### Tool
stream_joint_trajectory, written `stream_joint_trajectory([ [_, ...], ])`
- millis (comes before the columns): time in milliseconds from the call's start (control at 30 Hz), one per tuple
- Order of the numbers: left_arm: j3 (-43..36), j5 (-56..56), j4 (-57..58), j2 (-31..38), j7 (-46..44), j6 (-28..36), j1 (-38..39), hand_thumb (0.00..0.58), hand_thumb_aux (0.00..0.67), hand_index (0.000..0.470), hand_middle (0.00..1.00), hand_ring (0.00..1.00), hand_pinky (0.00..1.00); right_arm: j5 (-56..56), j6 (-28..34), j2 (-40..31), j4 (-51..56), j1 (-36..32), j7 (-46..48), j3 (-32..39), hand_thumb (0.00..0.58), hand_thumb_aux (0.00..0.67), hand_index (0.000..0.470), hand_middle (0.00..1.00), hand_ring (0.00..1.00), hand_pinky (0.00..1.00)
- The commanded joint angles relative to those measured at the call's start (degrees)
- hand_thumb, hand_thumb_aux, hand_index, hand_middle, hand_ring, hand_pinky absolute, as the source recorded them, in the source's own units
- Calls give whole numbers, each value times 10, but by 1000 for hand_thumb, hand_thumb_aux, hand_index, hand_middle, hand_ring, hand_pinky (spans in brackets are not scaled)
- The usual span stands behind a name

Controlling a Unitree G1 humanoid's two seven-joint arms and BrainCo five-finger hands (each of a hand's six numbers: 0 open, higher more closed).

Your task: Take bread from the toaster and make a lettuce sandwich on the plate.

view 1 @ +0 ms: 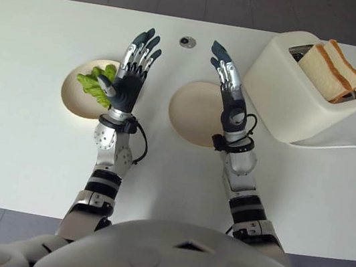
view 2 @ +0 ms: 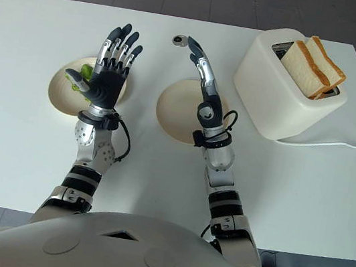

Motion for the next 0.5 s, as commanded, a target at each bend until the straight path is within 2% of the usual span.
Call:
stream_joint_trajectory([
  [33,-8,-9,-5,-30,-14,3,-1,0,0,0,0,0,0,1,3,-6,4,-8,2,-9,0,0,0,0,0,0],
  [200,-13,-4,-13,-29,-17,-4,4,0,0,0,0,0,0,1,3,-6,9,-15,4,-11,0,0,0,0,0,0],
  [300,-11,-5,-15,-22,-22,-5,5,0,0,0,0,0,0,-23,-1,-20,-22,-26,-4,-27,0,0,0,0,0,0],
  [367,-8,-5,-14,-23,-20,-6,2,0,0,0,0,0,0,-74,-13,-61,-59,-46,-24,-77,0,0,0,0,0,0],
  [500,-17,7,-6,-32,-21,-17,0,0,0,0,0,0,0,-48,21,-180,-132,-69,-7,-183,0,0,0,0,0,0],
])
